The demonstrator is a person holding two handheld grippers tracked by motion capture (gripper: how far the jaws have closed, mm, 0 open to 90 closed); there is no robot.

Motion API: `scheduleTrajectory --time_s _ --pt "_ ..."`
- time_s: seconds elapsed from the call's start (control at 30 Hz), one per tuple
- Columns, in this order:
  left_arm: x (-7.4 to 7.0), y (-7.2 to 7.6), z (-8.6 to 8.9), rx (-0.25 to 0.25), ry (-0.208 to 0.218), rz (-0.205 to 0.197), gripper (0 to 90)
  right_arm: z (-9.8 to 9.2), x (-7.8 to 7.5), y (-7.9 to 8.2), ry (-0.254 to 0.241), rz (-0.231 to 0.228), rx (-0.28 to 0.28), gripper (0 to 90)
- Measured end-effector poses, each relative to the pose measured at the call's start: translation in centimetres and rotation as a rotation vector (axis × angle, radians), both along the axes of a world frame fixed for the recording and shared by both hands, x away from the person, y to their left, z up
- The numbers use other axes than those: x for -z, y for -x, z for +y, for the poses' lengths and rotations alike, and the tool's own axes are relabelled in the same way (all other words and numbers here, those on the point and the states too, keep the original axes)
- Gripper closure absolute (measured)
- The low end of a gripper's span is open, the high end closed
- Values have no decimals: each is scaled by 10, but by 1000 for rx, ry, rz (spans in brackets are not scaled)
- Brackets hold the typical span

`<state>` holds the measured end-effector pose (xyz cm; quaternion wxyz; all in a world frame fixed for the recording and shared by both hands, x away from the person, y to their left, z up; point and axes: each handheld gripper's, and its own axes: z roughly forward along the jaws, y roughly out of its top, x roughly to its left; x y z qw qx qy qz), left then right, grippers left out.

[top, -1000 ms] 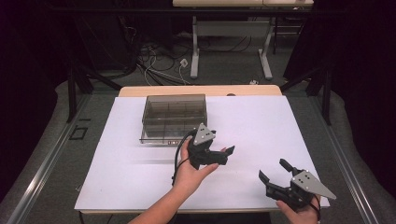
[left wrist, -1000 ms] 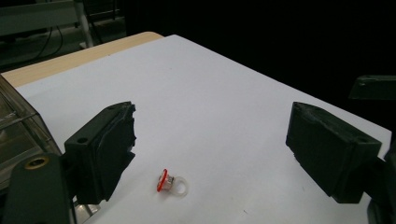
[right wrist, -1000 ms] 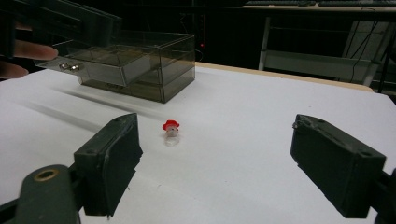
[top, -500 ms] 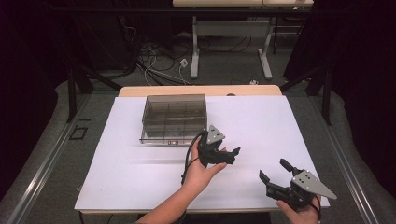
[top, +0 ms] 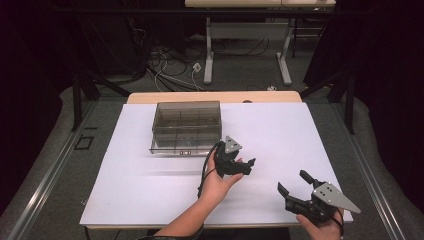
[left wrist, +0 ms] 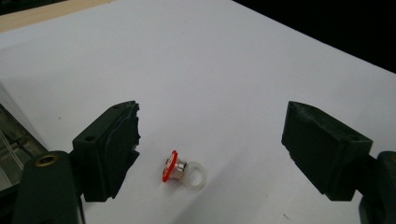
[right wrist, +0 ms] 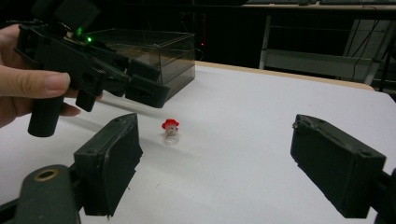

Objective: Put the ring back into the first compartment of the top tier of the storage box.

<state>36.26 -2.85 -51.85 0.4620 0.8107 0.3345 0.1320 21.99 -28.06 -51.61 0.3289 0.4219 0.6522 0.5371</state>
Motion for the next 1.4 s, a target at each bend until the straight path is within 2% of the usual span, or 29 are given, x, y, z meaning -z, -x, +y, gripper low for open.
scheduleTrajectory --time_s 0.27,0.37,0.57,0.9,1.13,1.4 --pt "11 -1 -6 5 -56 -6 227 -1 1 0 -4 9 -2 152" --pt "12 -1 -8 2 -52 -5 228 0 1 0 -5 5 -1 151" --pt "13 1 -12 22 -85 -30 255 -1 1 0 -6 5 -2 151" --pt "28 0 -18 7 -128 -19 284 0 0 0 -9 6 -2 152" --pt "36 0 -22 25 -187 -6 284 -1 0 0 -6 0 -9 151" --pt "40 -3 -24 29 -211 -7 289 -1 0 0 -8 -2 -10 152"
